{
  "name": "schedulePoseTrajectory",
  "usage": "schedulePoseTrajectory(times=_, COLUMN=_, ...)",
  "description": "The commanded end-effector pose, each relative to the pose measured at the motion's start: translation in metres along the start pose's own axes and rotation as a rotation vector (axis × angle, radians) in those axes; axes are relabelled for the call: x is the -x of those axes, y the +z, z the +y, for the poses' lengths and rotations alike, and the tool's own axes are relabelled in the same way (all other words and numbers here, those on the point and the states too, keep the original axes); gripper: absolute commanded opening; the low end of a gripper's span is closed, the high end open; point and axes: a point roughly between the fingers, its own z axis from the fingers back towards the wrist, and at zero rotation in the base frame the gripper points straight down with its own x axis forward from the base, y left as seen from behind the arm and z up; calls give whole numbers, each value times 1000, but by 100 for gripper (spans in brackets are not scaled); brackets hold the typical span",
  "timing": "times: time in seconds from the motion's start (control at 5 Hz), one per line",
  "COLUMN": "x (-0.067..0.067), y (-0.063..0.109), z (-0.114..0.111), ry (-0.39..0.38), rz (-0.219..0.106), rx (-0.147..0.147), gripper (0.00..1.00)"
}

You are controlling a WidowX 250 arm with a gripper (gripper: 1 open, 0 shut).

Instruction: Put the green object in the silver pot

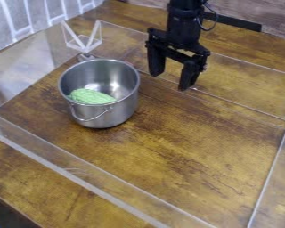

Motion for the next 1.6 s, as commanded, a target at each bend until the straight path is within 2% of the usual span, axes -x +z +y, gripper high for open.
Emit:
schedulePoseTrajectory(times=0.0, x=-8, y=29, z=13, ry=21, rz=-73, rx=1, gripper=100)
schedulePoseTrajectory(times=0.6, x=-7, y=36, z=15, ry=10, rz=-87, rx=27, gripper=100)
schedulePoseTrajectory(times=1.4, x=-5, y=43, z=21, ry=3, rz=-99, rx=24, gripper=100)
